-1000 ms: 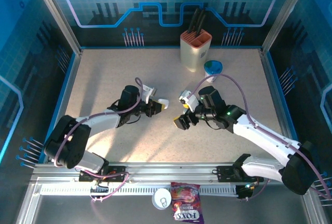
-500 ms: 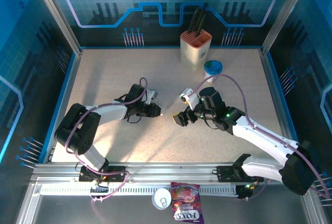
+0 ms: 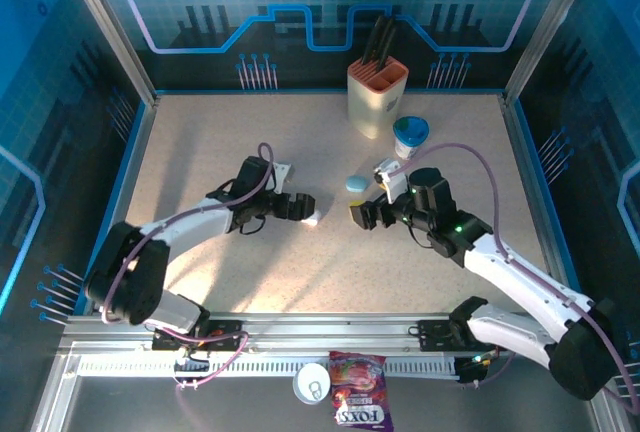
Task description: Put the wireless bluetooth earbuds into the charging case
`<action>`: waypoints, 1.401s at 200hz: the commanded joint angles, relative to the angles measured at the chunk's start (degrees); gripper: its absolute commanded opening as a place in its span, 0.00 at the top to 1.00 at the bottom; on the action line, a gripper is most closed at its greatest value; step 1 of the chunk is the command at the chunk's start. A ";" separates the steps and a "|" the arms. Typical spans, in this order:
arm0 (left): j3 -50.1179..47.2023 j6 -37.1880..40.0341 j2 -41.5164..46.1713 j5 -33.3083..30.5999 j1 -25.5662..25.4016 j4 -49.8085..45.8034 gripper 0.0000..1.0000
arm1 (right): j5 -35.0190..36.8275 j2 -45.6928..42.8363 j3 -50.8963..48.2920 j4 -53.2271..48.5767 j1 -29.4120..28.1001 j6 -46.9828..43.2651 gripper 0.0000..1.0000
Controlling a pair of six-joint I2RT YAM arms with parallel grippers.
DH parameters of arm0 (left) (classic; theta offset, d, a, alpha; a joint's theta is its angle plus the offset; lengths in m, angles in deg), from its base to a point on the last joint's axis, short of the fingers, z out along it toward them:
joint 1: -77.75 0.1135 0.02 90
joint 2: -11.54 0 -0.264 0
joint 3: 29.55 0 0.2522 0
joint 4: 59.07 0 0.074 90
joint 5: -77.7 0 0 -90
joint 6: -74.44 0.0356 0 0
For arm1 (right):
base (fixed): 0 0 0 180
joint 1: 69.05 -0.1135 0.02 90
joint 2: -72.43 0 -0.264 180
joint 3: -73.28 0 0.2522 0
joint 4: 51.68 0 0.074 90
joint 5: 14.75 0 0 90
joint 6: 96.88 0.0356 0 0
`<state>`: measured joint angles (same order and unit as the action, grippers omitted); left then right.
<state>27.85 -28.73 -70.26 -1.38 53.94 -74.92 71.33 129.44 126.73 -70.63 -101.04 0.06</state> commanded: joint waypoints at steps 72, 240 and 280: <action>-23.51 17.93 21.85 -22.06 6.44 32.12 0.01 | 11.57 -6.45 -14.06 15.28 17.28 1.19 0.00; -21.40 12.78 -7.12 -10.10 25.13 54.80 0.01 | 2.70 30.69 -20.64 62.34 31.95 -4.56 0.00; -21.62 13.33 -7.17 -13.25 24.00 54.98 0.01 | 4.35 31.11 -18.41 58.92 31.37 -4.91 0.00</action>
<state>5.20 -14.39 -77.15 -12.70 78.70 -21.87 75.66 160.52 106.55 -13.45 -70.00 -3.96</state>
